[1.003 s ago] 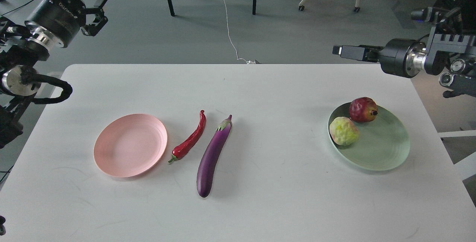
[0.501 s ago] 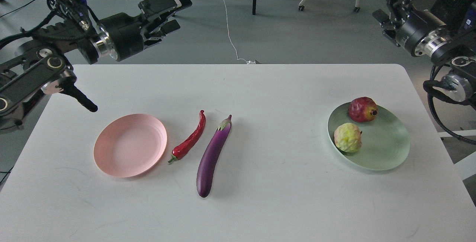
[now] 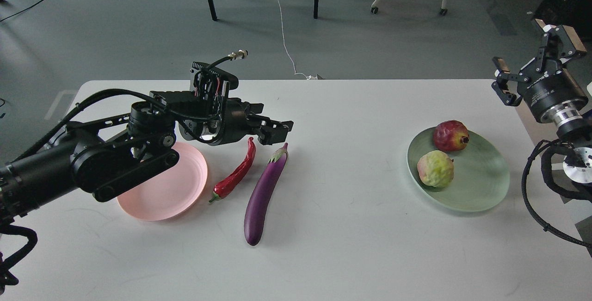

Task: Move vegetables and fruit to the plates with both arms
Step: 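Grasp the purple eggplant with the left gripper, then lift the eggplant and lay it on the pink plate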

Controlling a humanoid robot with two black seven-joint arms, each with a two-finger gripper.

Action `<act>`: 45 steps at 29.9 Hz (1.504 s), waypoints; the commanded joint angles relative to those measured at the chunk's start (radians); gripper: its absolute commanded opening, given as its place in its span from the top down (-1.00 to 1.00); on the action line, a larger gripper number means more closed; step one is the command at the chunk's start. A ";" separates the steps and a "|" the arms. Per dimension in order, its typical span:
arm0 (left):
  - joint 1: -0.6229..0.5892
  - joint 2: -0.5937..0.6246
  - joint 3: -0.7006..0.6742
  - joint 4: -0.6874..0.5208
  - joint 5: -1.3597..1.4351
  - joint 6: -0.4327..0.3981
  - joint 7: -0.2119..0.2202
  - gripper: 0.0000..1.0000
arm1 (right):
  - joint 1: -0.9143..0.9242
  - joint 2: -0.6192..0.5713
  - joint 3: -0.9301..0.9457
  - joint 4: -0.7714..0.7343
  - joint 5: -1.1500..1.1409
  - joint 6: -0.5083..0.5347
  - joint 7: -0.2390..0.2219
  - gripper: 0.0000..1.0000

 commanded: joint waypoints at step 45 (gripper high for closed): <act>0.119 0.306 -0.103 -0.339 -0.040 -0.082 -0.013 0.78 | 0.044 -0.002 0.001 -0.006 -0.011 0.006 -0.008 -0.98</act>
